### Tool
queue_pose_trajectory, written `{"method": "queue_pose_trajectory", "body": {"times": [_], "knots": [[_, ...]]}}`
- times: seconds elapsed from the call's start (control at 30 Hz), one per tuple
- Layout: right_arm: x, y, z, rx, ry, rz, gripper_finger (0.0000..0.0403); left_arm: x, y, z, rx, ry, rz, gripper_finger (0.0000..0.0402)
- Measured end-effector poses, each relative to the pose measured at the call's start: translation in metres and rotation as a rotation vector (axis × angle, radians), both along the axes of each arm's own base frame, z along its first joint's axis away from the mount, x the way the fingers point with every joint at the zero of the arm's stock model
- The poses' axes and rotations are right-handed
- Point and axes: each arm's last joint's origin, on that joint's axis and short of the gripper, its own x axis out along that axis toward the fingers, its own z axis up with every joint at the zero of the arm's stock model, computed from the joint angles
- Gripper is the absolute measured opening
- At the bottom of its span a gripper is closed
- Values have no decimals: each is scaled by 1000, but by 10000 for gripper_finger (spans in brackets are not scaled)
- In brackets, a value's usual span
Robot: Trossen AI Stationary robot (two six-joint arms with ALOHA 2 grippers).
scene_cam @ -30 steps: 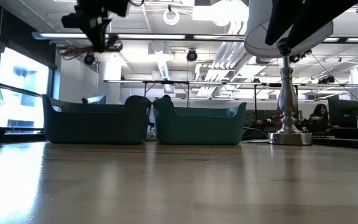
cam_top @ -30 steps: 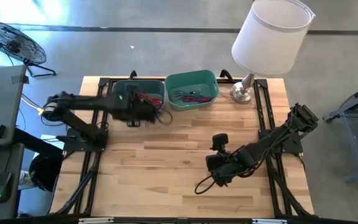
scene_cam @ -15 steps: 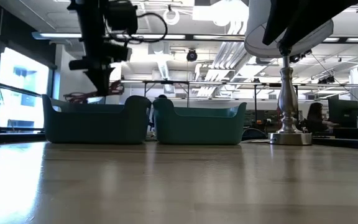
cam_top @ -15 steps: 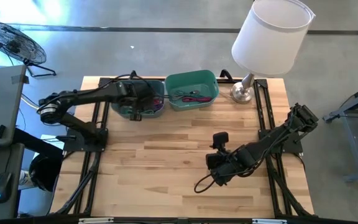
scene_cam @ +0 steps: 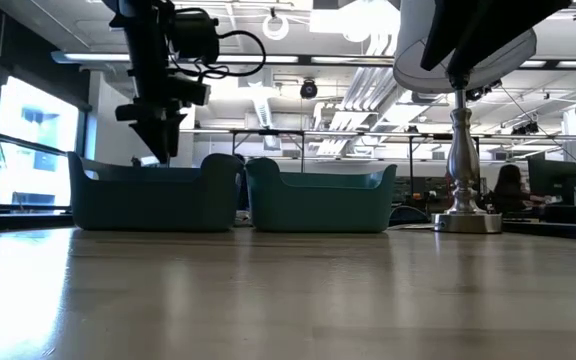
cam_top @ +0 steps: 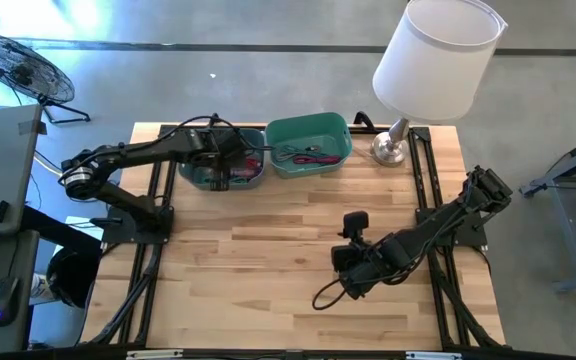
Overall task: Pick & Place USB Port
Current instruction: Put the pink charger cable into the blue bin, then return to Home Position
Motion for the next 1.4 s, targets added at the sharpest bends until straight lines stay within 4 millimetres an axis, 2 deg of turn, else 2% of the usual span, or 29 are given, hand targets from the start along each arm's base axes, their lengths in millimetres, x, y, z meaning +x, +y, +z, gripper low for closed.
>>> {"method": "queue_pose_trajectory", "body": {"times": [0.13, 0.23, 0.3, 0.4, 0.43, 0.5, 0.57, 0.63, 0.73, 0.87, 0.97, 1.07, 1.17, 1.27, 1.4], "knots": [[4, -9, 2, -104, -23, -2, 219, -3, 0, 2, 39, 32, 14, 229], [9, -24, 7, -216, -31, -3, 170, -8, 0, 11, 103, 105, 25, 209], [10, -36, 15, -274, -39, -9, 117, -13, -2, 21, 99, 131, 27, 178], [11, -53, 28, -291, -64, -24, 28, -15, -9, 39, 77, 117, 12, 109], [11, -59, 33, -285, -80, -27, 15, -18, -12, 44, 73, 117, 6, 81], [8, -70, 46, -260, -140, -51, 17, -21, -21, 59, 79, 85, -22, 26], [2, -79, 60, -237, -178, -44, 13, -24, -31, 75, 105, 13, -54, 13], [-10, -88, 77, -198, -214, -12, 4, -30, -43, 92, 130, -54, -92, 13], [-40, -103, 108, -92, -328, 0, 3, -46, -62, 120, 172, -202, -156, 3], [-92, -124, 141, 91, -485, 30, 1, -84, -84, 150, 231, -417, -228, 1], [-130, -134, 156, 165, -588, 66, 1, -117, -95, 161, 267, -568, -262, 1], [-163, -141, 151, 222, -655, 120, 1, -145, -101, 158, 282, -694, -294, 1], [-188, -144, 133, 284, -740, 177, 0, -165, -104, 145, 279, -822, -331, 1], [-203, -145, 104, 333, -811, 227, 0, -172, -106, 125, 283, -887, -376, 0], [-211, -146, 64, 372, -860, 244, 0, -172, -107, 96, 288, -907, -387, 0]]}}
